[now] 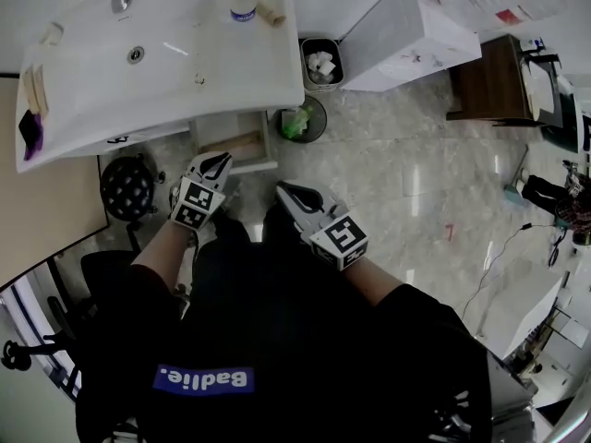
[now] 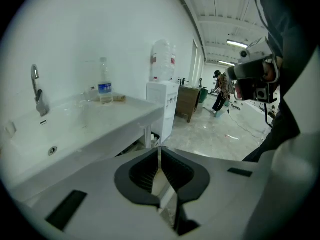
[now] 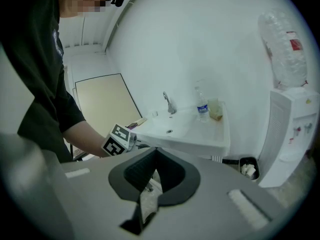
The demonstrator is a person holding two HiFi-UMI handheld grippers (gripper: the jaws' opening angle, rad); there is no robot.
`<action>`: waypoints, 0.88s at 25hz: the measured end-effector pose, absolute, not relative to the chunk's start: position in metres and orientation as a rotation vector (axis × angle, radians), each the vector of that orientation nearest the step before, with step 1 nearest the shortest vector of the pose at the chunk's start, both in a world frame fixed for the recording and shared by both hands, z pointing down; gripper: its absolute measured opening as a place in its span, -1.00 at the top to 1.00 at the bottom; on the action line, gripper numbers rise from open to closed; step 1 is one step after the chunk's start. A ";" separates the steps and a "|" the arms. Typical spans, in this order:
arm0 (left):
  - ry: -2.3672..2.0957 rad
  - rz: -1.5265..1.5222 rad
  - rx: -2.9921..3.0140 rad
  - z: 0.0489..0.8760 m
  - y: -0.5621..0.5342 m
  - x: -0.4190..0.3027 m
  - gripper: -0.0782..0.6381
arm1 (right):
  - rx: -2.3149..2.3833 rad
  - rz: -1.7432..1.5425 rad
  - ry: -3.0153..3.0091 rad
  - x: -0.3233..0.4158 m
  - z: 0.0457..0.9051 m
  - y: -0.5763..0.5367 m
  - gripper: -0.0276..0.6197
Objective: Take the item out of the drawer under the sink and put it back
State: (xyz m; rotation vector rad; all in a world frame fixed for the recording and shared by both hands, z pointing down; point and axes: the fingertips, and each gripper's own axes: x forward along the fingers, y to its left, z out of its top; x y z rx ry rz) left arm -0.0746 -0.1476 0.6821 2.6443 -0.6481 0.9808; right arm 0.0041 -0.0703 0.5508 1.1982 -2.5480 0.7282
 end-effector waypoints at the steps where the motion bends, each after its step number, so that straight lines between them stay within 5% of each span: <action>1: -0.639 1.016 2.634 0.691 -0.149 -0.076 0.76 | 1.201 0.736 -2.541 0.005 0.553 -0.069 0.91; 15: -0.494 1.419 2.542 0.784 -0.160 -0.077 0.75 | 1.293 0.826 -2.443 0.043 0.571 -0.047 0.91; 22: -0.384 1.563 2.496 0.829 -0.170 -0.073 0.56 | 1.320 0.883 -2.390 0.055 0.589 -0.035 0.91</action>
